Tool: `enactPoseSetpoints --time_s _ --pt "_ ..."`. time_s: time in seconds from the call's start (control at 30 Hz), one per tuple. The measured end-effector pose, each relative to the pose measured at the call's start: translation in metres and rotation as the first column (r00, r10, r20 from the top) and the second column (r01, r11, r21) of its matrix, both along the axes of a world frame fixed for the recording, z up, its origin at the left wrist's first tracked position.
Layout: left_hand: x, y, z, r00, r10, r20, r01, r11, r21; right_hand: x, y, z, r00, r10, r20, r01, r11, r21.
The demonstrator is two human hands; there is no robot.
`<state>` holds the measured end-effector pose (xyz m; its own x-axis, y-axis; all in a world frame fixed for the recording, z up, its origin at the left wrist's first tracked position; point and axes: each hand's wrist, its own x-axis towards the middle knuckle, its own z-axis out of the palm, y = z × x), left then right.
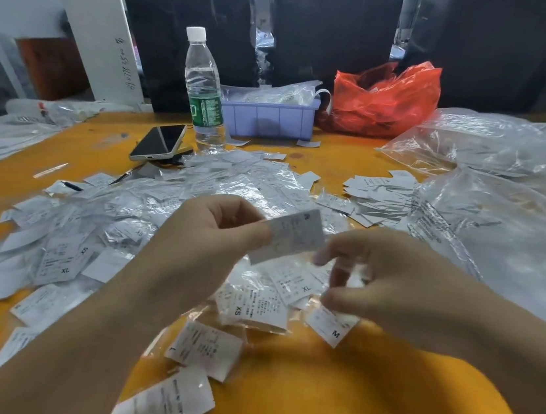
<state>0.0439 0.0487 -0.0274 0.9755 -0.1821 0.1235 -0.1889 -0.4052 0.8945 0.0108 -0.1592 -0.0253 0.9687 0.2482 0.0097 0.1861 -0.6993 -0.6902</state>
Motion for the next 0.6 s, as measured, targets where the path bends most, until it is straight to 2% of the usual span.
enactPoseSetpoints --time_s 0.07,0.23,0.3,0.4,0.53,0.6 --pt "0.005 0.006 -0.005 0.989 0.090 0.118 -0.112 0.974 0.196 0.003 -0.010 0.003 0.991 -0.103 0.081 0.109 0.991 -0.077" --pt "0.009 0.009 -0.013 0.961 0.192 0.197 -0.255 0.891 0.376 0.013 -0.023 -0.001 0.952 -0.260 0.163 0.294 0.925 -0.242" --pt "0.008 0.008 -0.012 0.944 0.206 0.257 -0.296 0.873 0.389 0.017 -0.027 -0.004 0.938 -0.302 0.169 0.342 0.880 -0.329" --pt "0.005 0.005 -0.013 0.939 0.182 0.292 -0.282 0.894 0.349 0.022 -0.030 -0.006 0.930 -0.334 0.155 0.368 0.833 -0.413" --pt "0.002 -0.001 -0.014 0.958 0.130 0.256 -0.203 0.937 0.286 0.021 -0.024 -0.012 0.965 -0.243 0.099 0.261 0.846 -0.465" --pt "0.001 -0.003 -0.014 0.966 0.104 0.238 -0.168 0.950 0.264 0.022 -0.019 -0.014 0.965 -0.239 0.104 0.259 0.837 -0.482"
